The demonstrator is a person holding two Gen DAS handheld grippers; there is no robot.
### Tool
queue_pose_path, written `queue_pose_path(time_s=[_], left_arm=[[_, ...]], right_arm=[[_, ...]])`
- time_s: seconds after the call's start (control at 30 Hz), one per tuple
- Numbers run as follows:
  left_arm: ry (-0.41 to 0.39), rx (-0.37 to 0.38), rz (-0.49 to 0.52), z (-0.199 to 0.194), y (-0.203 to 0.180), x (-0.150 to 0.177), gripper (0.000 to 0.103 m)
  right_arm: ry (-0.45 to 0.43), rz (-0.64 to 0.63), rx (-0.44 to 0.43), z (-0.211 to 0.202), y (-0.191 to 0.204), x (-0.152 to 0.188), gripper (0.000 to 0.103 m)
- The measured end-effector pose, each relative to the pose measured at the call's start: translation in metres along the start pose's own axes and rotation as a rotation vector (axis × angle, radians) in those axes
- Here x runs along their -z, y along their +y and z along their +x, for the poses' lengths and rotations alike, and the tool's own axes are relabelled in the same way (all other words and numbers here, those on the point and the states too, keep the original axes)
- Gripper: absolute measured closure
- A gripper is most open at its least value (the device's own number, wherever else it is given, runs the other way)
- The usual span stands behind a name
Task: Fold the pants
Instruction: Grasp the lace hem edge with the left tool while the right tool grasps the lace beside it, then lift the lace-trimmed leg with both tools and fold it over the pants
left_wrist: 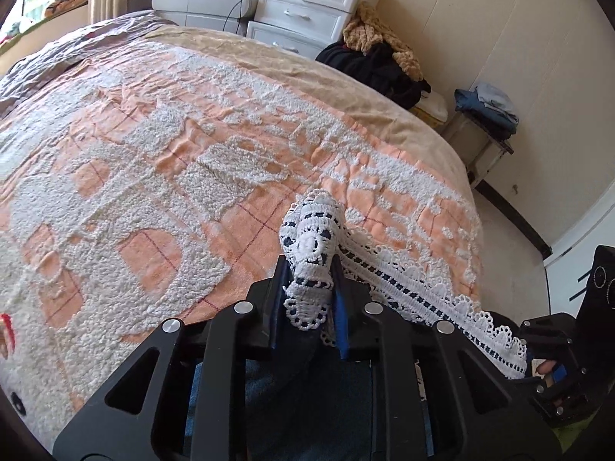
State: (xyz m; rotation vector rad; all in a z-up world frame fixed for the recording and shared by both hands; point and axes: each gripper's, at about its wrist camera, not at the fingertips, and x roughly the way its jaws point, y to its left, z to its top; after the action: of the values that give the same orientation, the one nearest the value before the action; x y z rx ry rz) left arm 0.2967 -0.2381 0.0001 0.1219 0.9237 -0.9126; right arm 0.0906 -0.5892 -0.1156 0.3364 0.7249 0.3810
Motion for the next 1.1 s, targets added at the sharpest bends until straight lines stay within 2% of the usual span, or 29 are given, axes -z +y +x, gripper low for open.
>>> queue_pose_path(time_s=[0.17, 0.43, 0.7, 0.73, 0.8, 0.87, 0.93, 1.03, 1.1], left_arm=[[-0.094, 0.028, -0.049, -0.046, 0.015, 0.008, 0.09], [-0.173, -0.017, -0.147, -0.109, 0.059, 0.048, 0.09], [-0.189, -0.03, -0.289, -0.141, 0.103, 0.11, 0.09], [-0.186, -0.033, -0.305, -0.144, 0.107, 0.115, 0.088], [-0.164, -0.077, -0.356, -0.147, 0.115, 0.124, 0.074], [-0.159, -0.115, -0.424, -0.153, 0.125, 0.134, 0.048], [-0.176, -0.098, -0.477, -0.163, 0.135, 0.144, 0.047], [-0.198, -0.117, -0.515, -0.177, 0.142, 0.156, 0.043], [-0.217, -0.06, -0.571, -0.183, 0.146, 0.163, 0.037]], right_arm=[[-0.01, -0.082, -0.05, 0.0, 0.04, -0.011, 0.083], [0.025, -0.237, -0.119, 0.024, 0.119, -0.016, 0.083], [0.171, -0.406, -0.149, 0.077, 0.19, 0.017, 0.083], [0.188, -0.427, -0.14, 0.083, 0.197, 0.024, 0.083], [0.221, -0.484, -0.122, 0.096, 0.211, 0.037, 0.083], [0.238, -0.531, -0.1, 0.103, 0.219, 0.049, 0.082], [0.249, -0.559, -0.107, 0.105, 0.225, 0.059, 0.077], [0.26, -0.583, -0.137, 0.1, 0.232, 0.069, 0.07], [0.266, -0.587, -0.17, 0.094, 0.232, 0.072, 0.069]])
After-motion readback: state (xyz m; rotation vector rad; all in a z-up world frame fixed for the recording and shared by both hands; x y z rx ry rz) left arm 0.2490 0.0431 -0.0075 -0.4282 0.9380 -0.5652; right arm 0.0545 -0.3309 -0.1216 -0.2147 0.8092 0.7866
